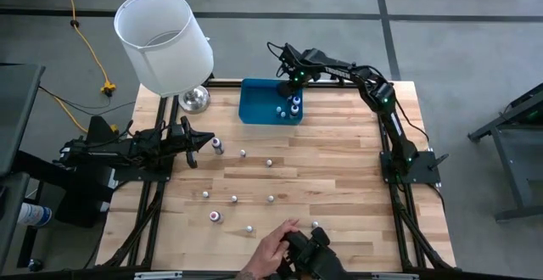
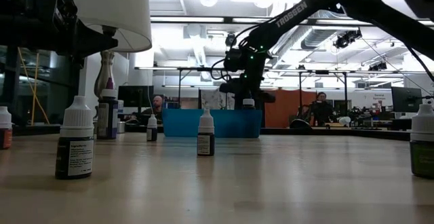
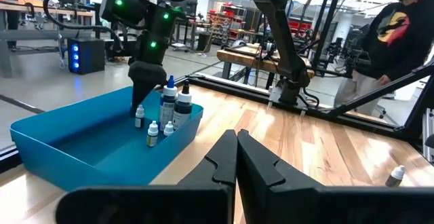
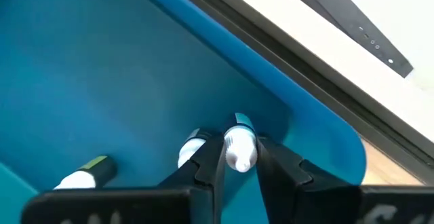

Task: Pick & Place food coloring
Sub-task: Put the small black food coloring bottle into the blue bin

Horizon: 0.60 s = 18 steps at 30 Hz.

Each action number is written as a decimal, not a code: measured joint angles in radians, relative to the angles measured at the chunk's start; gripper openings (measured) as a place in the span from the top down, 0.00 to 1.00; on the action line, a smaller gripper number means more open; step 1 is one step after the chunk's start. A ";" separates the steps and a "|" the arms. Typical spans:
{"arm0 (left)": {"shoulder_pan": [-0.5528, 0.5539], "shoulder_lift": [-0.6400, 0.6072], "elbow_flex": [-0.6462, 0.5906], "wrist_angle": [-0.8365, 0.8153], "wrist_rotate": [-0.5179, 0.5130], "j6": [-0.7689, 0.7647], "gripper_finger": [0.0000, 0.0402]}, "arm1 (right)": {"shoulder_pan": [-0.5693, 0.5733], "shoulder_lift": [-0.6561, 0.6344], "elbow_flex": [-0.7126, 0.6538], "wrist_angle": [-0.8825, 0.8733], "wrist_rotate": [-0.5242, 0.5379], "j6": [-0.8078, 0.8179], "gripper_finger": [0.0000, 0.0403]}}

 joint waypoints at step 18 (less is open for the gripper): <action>0.000 0.000 0.000 0.000 0.000 0.000 1.00 | 0.005 0.000 0.000 -0.006 -0.007 -0.023 0.68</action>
